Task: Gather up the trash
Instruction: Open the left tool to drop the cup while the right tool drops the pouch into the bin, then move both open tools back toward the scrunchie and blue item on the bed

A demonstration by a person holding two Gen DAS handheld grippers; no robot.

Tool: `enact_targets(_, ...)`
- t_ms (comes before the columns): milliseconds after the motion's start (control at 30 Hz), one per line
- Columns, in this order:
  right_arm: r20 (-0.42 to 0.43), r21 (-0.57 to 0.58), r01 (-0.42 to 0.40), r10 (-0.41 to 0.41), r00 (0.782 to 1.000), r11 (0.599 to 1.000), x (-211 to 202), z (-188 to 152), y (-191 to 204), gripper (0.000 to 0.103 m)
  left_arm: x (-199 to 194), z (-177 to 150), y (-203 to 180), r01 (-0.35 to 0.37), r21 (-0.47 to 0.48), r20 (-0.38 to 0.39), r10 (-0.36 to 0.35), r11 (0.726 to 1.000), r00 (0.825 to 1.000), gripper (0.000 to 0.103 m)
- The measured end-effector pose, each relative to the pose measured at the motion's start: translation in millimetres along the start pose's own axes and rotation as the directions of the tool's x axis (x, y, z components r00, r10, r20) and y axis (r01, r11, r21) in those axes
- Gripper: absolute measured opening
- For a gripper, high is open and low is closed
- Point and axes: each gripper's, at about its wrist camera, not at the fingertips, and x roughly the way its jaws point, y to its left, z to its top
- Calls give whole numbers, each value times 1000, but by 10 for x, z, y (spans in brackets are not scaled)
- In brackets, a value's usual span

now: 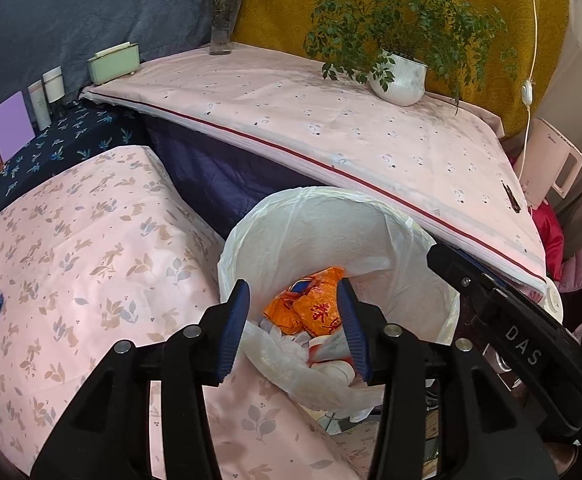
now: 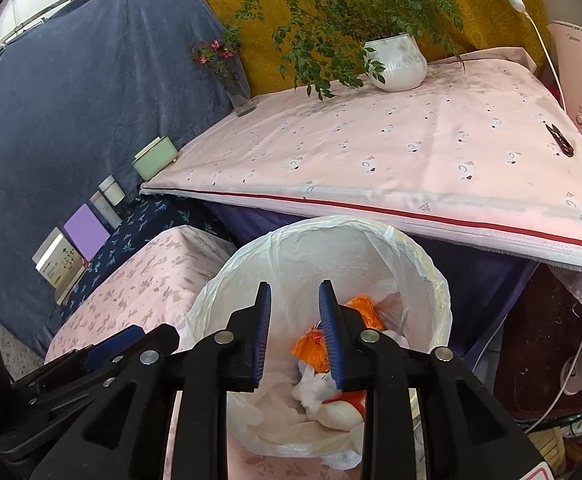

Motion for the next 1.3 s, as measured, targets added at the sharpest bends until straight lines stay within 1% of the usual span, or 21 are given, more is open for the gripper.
enact_targets(333,-4,-20,-5,5,1000,1000,-9,-5,126,27,-52,-30,134,-17,-31,7,18,999,1000,43)
enact_targets(867,-10,-90,-26,25,1000,996,-38,-30,503,30,-230,-73,476,-48,-100,29,51,994,998,43)
enact_targets(967,-9,-114,-16,15,1000,993,-44,-41,596,34,-276,-91,585,-63,-118,34,67,991,997,43)
enact_targets(1067,-4,-157,15,-15,1000,988,-44,-57,706,34,-328,-116,714,-85,-139,40,91,987,995,43)
enact_targets(1300,-21,-212,11,-16,1000,977,-9,-126,982,34,-471,-202,1044,-138,-186,49,150,973,988,43)
